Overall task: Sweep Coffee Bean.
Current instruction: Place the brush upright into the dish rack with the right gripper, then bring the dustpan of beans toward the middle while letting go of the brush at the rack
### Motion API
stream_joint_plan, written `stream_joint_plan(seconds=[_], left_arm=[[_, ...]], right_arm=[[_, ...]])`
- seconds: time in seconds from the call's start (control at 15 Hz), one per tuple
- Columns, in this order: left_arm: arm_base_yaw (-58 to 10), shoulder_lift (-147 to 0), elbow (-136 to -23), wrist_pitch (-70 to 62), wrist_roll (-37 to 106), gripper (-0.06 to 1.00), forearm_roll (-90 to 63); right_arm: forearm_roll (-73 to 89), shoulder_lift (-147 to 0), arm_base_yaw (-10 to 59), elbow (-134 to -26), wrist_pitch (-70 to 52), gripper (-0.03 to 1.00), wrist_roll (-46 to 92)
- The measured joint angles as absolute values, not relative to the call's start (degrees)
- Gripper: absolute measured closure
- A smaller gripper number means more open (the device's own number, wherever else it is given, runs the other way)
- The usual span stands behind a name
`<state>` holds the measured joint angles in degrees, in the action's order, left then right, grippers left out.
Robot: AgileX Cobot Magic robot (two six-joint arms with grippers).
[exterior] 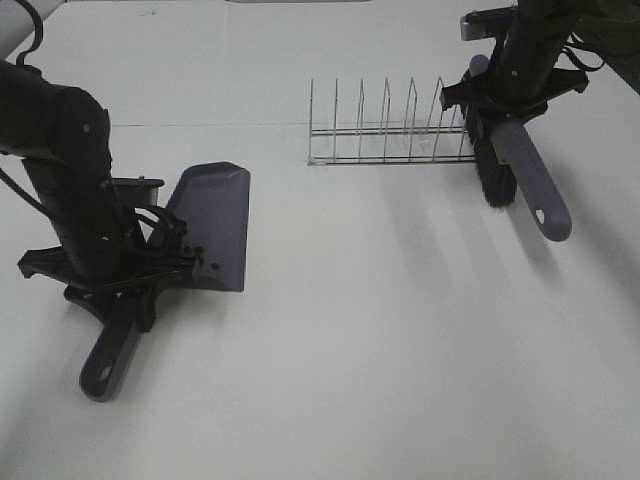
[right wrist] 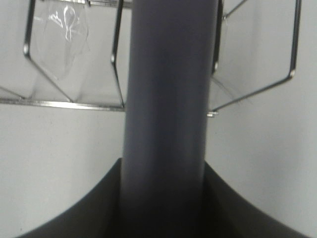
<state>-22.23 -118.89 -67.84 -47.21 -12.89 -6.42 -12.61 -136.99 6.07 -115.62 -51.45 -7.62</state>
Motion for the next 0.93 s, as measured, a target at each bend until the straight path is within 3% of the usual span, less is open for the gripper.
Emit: stream_joint_plan(seconds=[0.4,0.47,0.6,0.67,0.93], left_arm=[[-22.23,-118.89,-67.84,-47.21,-12.83,0.63,-6.42],[-22.23,-118.89,-67.84,-47.21,-12.83,0.63,-6.47],[-22.23,-118.89,-67.84,-47.21,-12.83,0.63,-6.47],[-22.23,-118.89,-67.84,-47.21,-12.83,0.63,-6.47],[-22.23,-118.89,-67.84,-47.21,-12.83,0.63,-6.53]], right_arm=[[-10.43,-140.09,4.53,-121.81,-55.35,0.70,-8.08],[-10.49,-140.09,4.53,-121.81,-55.58,0.66,-8.08],[-10.77,-140.09,4.24,-121.87,-55.92,0.39,-8.14],[-10.94,-140.09,4.18,-121.87,-56.09,0.31,-8.14],[-10.94,-137.51,4.13,-121.87,-59.53,0.24,-8.14]])
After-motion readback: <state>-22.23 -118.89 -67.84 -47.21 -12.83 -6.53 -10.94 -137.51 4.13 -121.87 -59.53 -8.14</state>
